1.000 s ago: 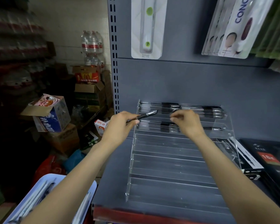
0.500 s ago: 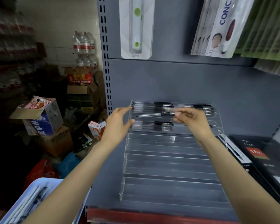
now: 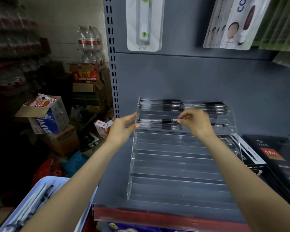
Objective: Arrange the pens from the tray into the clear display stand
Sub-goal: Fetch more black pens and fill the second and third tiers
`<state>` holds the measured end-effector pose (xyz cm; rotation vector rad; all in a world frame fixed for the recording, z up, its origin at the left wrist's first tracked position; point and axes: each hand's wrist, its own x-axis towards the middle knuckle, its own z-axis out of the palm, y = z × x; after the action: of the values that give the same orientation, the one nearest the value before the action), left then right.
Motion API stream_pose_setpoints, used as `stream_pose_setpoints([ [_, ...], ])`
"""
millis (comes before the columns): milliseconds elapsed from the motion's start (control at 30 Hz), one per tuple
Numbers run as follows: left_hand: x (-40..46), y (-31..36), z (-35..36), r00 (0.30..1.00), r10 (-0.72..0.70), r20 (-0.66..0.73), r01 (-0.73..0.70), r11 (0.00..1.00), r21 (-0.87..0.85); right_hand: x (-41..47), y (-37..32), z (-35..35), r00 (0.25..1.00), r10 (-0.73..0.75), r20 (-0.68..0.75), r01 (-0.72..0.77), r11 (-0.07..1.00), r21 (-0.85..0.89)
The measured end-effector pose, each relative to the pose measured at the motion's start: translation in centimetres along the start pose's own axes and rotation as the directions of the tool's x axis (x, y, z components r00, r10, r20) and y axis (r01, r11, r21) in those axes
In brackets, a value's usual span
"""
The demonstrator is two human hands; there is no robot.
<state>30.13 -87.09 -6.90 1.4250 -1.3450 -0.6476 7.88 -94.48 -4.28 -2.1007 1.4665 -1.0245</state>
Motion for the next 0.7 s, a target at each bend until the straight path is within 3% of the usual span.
stream_pose_setpoints([
  [400,-0.3,-0.7,-0.3,0.997,0.011,-0.072,-0.008,0.999,0.045,1.1,-0.6,-0.1,0.984,0.131,0.122,-0.118,0.987,-0.106],
  [600,-1.5,-1.0,-1.9,0.996,0.047,-0.076,-0.042,0.997,0.064,-1.2,-2.8,2.0,0.99,-0.073,-0.121,0.057,0.99,-0.132],
  [700,-2.4,-1.4,-3.7,0.995,0.061,-0.076,-0.057,0.997,0.051,-3.0,-6.5,4.5,0.989,-0.127,-0.079,0.126,0.992,-0.015],
])
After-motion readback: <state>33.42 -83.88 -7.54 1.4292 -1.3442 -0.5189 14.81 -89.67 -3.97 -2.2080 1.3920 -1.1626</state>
